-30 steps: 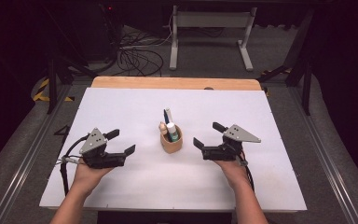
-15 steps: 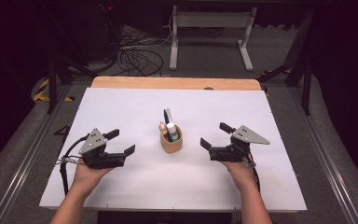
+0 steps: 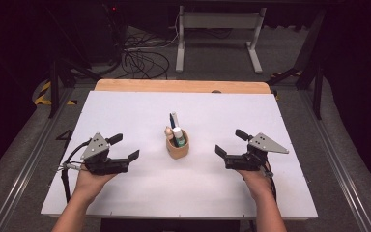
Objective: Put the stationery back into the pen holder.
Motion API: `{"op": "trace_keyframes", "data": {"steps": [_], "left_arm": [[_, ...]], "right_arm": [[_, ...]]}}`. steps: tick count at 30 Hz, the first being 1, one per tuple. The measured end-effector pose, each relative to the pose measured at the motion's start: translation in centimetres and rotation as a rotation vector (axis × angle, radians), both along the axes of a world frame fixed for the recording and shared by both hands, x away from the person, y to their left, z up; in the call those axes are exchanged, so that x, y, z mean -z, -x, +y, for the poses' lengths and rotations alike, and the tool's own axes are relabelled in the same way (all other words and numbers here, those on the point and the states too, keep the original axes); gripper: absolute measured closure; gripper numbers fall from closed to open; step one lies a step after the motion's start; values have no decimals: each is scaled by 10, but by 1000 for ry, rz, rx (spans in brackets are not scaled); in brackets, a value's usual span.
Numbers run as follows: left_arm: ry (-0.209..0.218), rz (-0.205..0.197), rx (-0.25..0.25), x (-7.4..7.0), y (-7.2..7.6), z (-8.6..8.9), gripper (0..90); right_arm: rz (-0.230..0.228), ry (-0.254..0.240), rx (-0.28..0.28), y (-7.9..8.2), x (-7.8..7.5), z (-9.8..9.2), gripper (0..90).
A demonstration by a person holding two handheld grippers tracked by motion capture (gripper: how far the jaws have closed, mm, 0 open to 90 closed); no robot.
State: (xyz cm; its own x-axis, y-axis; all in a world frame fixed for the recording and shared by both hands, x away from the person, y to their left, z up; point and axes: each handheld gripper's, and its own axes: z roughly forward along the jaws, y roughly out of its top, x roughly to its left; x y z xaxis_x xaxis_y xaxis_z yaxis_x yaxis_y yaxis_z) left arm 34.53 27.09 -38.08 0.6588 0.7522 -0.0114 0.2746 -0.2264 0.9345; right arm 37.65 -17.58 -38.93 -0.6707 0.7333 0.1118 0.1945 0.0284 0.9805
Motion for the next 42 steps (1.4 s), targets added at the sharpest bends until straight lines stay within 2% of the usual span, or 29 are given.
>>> {"op": "trace_keyframes", "data": {"steps": [23,42], "left_arm": [[0,-1,-4,0,2,2,155],[0,-3,-5,0,2,3,155]], "right_arm": [[15,10,41,11,3,-24,7],[15,-13,106,17,4,-53,11]]}}
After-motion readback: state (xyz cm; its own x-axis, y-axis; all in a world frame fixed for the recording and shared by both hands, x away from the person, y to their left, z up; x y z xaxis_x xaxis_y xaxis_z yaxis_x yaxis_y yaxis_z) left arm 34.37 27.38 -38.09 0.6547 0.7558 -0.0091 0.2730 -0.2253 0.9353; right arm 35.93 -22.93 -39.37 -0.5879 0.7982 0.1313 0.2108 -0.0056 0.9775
